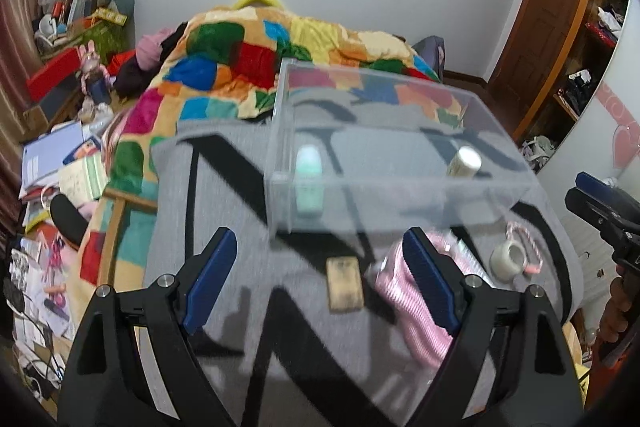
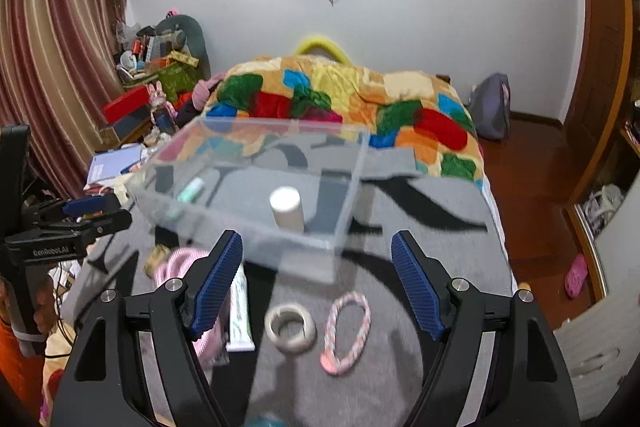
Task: Organize objects
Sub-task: 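Grasp the tan soap bar with the left tool while the right tool grasps the braided rope loop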
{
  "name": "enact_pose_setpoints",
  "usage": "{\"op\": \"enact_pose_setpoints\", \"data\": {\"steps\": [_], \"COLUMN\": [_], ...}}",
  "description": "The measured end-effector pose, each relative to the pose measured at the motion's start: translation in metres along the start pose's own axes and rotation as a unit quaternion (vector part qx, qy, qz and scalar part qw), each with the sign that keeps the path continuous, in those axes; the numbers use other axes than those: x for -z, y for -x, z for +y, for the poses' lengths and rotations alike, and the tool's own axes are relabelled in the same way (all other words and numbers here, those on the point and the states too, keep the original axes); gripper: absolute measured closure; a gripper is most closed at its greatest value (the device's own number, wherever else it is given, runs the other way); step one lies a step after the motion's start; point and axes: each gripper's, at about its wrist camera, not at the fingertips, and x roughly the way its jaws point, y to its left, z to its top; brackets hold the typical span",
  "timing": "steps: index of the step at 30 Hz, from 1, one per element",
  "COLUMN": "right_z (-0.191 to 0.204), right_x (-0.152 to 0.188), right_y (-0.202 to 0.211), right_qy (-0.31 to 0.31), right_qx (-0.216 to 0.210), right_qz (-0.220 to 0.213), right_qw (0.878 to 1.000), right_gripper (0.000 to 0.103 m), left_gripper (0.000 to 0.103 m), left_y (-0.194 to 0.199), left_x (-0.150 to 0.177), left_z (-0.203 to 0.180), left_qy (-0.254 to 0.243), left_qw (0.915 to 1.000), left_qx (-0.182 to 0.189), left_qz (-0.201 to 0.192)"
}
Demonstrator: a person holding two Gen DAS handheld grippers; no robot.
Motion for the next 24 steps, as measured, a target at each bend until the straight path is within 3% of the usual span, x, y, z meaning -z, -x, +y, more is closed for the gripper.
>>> {"op": "enact_pose_setpoints", "data": {"steps": [12, 17, 19, 21, 23, 24], "right_z": [-0.015, -0.013, -0.017, -0.019, -0.023, -0.024], "right_x": [0.061, 0.072, 0.072, 0.071, 0.069, 0.068], "right_y": [-0.025, -0.04, -0.041, -0.042, -0.043, -0.041], "right_qy": [-0.017, 0.004, 0.004, 0.003, -0.003, -0.005], "right_qx": [0.016, 0.044, 0.048, 0.054, 0.054, 0.053], "right_qz": [0.083, 0.096, 0.091, 0.091, 0.088, 0.087], "right_qw": [0.996, 0.994, 0.995, 0.994, 0.995, 0.995], "right_gripper": [0.029, 0.03, 0.037, 0.053, 0.062, 0.073], "left_gripper": [0.018, 0.024, 0.029, 0.037, 0.046, 0.052], "left_y": [-0.03, -0.037, -0.041, -0.045, -0.048, -0.049], "left_x": [0.051, 0.049, 0.046, 0.041, 0.038, 0.036], "left_z": [0.002, -0.012, -0.015, -0.016, -0.016, -0.017], "left_qy": [-0.016, -0.041, -0.042, -0.041, -0.036, -0.033], "left_qw": [0.9974, 0.9969, 0.997, 0.997, 0.9976, 0.9978], "left_qx": [0.001, -0.022, -0.027, -0.034, -0.028, -0.024], "left_qz": [0.07, 0.063, 0.059, 0.056, 0.052, 0.052]}}
